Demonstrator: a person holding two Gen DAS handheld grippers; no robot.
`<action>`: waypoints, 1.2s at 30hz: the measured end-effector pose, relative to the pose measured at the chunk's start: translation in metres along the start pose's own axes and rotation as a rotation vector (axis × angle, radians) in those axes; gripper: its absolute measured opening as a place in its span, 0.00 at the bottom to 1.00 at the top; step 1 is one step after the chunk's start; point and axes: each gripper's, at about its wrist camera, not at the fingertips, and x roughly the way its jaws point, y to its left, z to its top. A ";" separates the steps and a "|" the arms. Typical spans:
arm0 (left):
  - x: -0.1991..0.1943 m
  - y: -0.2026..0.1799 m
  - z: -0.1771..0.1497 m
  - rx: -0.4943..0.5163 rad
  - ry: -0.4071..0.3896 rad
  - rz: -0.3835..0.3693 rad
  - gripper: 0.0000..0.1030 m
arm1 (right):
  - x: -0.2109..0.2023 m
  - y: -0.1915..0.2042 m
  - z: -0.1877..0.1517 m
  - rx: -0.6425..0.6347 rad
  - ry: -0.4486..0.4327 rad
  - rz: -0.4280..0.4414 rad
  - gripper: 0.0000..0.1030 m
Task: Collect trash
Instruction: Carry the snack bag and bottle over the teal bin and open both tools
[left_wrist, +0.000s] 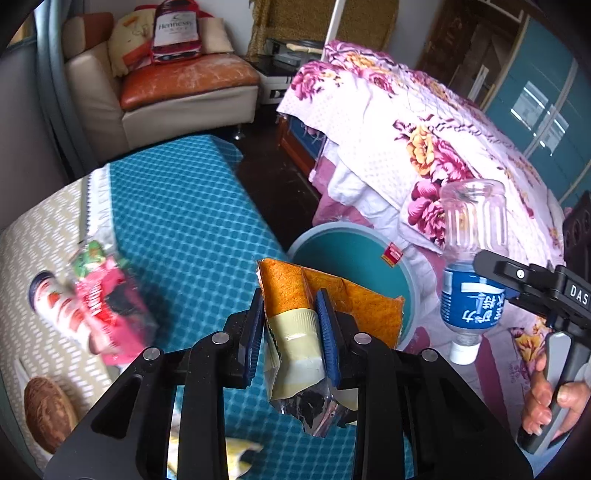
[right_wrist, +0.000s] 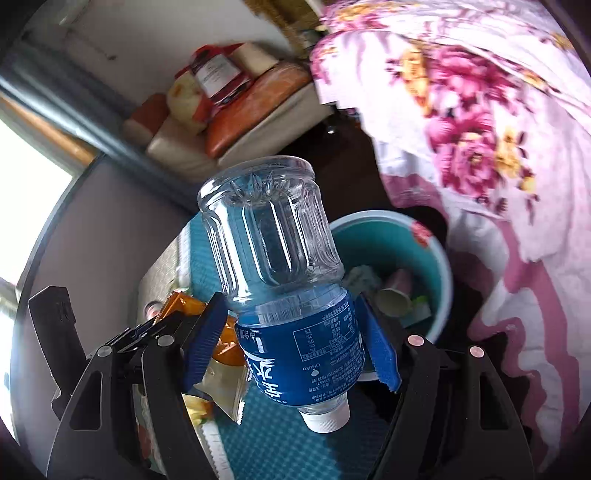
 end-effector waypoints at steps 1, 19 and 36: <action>0.006 -0.003 0.002 0.000 0.009 0.001 0.28 | 0.000 -0.007 0.001 0.014 0.000 -0.006 0.66; 0.053 -0.034 0.024 0.036 0.037 -0.001 0.76 | 0.021 -0.040 0.014 0.069 0.024 -0.044 0.66; 0.035 0.001 -0.006 -0.044 0.054 -0.059 0.78 | 0.045 -0.037 0.012 0.063 0.070 -0.096 0.64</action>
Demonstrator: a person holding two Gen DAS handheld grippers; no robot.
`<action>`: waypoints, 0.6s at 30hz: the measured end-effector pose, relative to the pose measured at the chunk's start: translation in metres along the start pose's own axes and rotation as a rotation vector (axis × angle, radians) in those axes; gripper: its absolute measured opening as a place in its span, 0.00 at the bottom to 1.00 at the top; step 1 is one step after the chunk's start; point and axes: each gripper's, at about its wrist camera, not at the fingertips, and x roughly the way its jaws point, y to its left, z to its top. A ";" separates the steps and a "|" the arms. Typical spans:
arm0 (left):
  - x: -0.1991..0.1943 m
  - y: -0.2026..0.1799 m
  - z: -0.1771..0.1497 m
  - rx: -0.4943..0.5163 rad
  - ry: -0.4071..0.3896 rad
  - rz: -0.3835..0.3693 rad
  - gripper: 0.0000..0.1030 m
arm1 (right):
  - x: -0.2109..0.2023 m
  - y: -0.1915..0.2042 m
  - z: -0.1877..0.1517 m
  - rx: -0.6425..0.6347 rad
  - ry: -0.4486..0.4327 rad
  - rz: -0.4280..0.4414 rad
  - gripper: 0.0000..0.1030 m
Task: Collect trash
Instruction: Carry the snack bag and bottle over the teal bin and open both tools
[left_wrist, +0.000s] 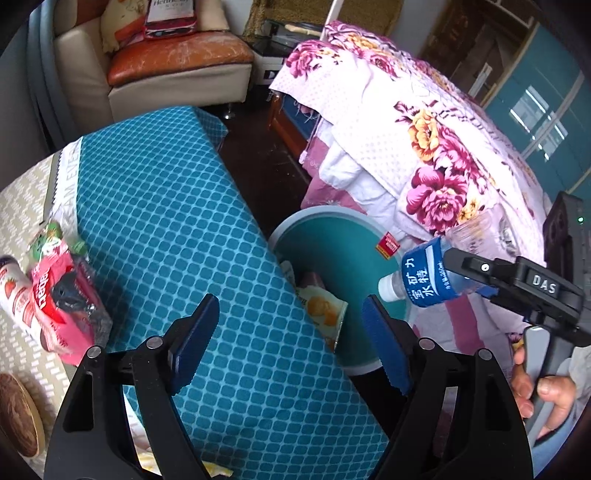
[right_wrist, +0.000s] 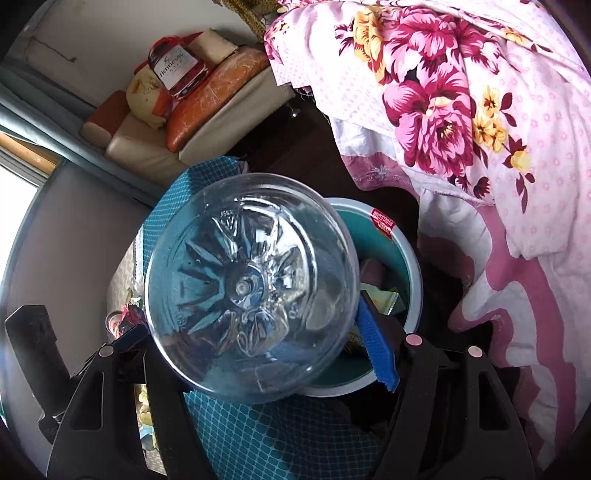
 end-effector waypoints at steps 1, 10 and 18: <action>-0.002 0.002 -0.001 -0.004 -0.001 -0.003 0.78 | 0.002 0.001 0.000 -0.001 0.003 -0.002 0.65; -0.012 0.007 -0.010 0.002 -0.010 -0.016 0.87 | 0.022 0.004 -0.012 -0.003 0.084 -0.042 0.65; -0.027 0.011 -0.019 -0.001 -0.028 -0.021 0.88 | 0.019 0.011 -0.024 0.001 0.103 -0.044 0.71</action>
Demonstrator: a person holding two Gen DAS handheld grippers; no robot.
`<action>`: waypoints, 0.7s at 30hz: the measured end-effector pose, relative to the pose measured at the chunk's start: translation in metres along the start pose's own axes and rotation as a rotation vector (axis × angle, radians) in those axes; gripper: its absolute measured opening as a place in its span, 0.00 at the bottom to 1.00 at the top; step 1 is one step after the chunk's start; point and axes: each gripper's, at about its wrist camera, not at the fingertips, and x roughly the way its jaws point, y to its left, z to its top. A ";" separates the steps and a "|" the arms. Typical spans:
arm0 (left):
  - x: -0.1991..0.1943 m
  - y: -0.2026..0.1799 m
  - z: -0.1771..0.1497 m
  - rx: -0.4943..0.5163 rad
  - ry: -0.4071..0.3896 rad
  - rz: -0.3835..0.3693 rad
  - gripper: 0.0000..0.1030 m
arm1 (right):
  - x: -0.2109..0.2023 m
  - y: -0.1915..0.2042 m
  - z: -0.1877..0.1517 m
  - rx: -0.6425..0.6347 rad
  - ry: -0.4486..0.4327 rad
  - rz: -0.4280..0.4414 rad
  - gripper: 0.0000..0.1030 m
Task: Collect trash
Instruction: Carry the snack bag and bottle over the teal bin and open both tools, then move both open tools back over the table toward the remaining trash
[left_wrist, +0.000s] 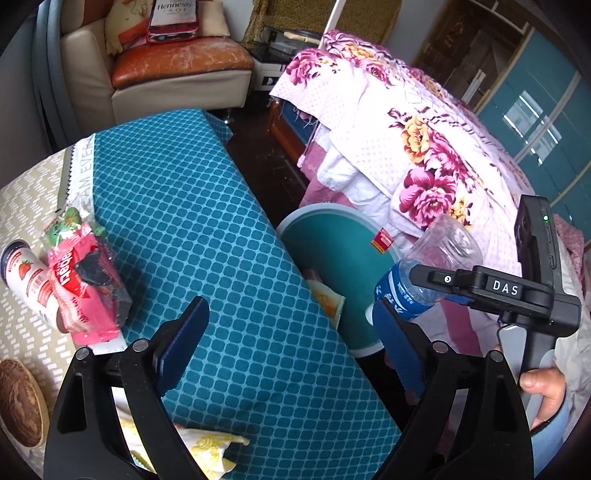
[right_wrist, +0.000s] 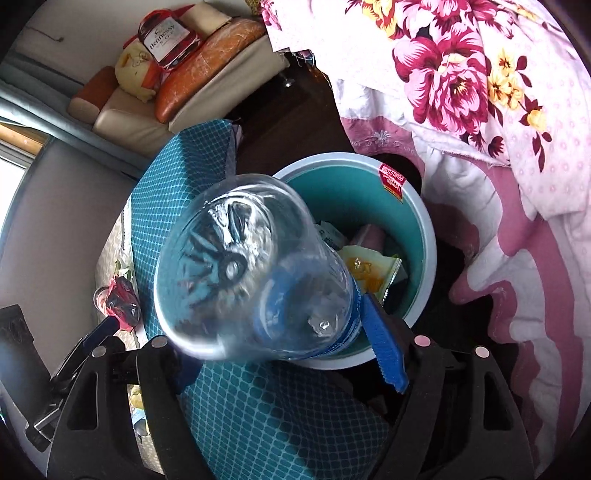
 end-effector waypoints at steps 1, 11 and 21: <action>-0.002 0.001 -0.001 -0.002 0.000 0.000 0.88 | -0.001 0.001 -0.002 0.001 0.001 0.002 0.71; -0.023 0.016 -0.014 -0.023 -0.020 0.013 0.88 | -0.015 0.018 -0.005 -0.054 -0.086 -0.054 0.75; -0.035 0.031 -0.016 -0.069 -0.042 0.016 0.88 | -0.012 0.033 0.015 -0.078 -0.082 -0.023 0.75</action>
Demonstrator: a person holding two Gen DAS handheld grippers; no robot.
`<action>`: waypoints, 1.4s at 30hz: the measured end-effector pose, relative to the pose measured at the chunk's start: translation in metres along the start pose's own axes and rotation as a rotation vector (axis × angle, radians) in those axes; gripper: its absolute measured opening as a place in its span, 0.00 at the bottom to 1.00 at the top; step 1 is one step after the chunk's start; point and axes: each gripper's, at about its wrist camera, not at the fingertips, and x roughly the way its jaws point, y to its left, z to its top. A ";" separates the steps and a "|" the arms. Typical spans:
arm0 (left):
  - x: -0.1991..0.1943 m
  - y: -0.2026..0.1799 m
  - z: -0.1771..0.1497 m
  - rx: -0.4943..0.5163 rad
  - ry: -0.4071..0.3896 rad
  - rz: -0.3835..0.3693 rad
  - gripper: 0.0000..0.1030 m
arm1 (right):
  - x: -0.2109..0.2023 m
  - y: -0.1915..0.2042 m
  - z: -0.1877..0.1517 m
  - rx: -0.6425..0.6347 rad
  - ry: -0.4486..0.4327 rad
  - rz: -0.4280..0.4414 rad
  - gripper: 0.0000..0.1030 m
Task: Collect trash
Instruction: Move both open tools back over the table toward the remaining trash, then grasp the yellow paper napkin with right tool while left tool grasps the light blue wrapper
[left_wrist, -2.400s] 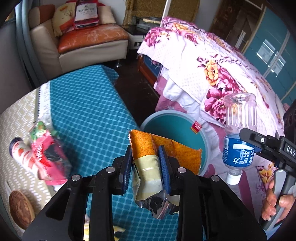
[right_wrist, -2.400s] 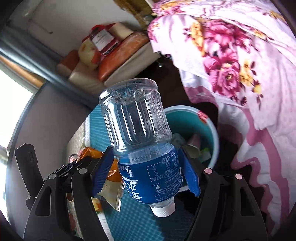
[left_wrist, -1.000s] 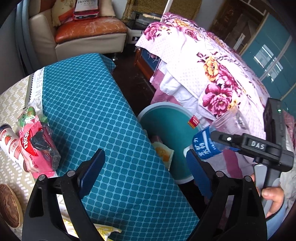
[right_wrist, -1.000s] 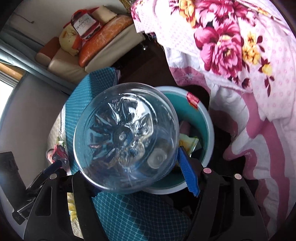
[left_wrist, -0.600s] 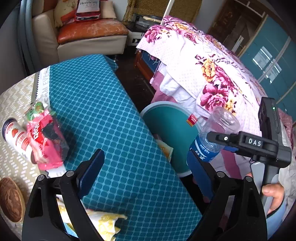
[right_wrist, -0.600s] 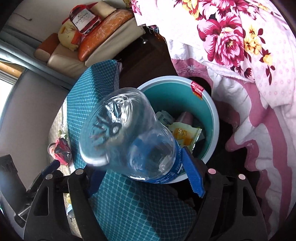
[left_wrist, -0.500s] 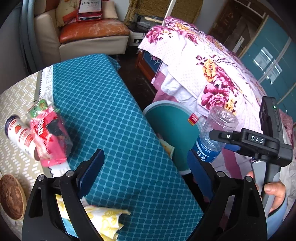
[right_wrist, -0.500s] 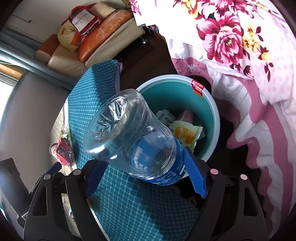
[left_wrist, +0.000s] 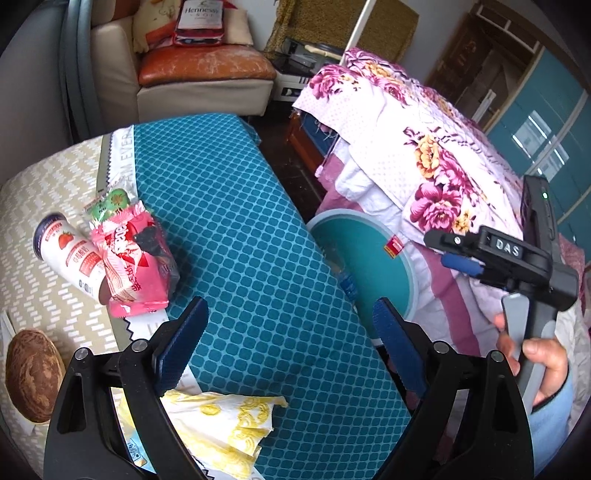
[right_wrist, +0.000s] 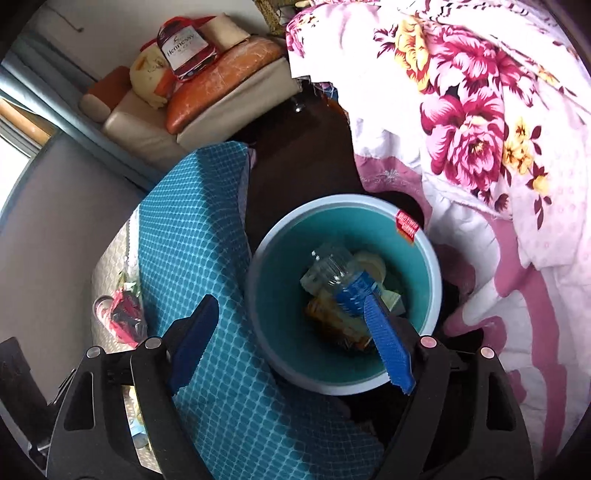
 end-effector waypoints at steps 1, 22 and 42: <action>0.002 0.001 0.000 -0.005 0.006 -0.003 0.89 | 0.000 0.000 -0.002 0.004 0.008 0.005 0.75; -0.059 0.086 -0.059 -0.094 -0.016 0.065 0.89 | -0.006 0.096 -0.058 -0.199 0.101 0.027 0.75; -0.077 0.175 -0.151 -0.090 0.086 0.005 0.89 | 0.046 0.236 -0.129 -0.595 0.262 -0.038 0.75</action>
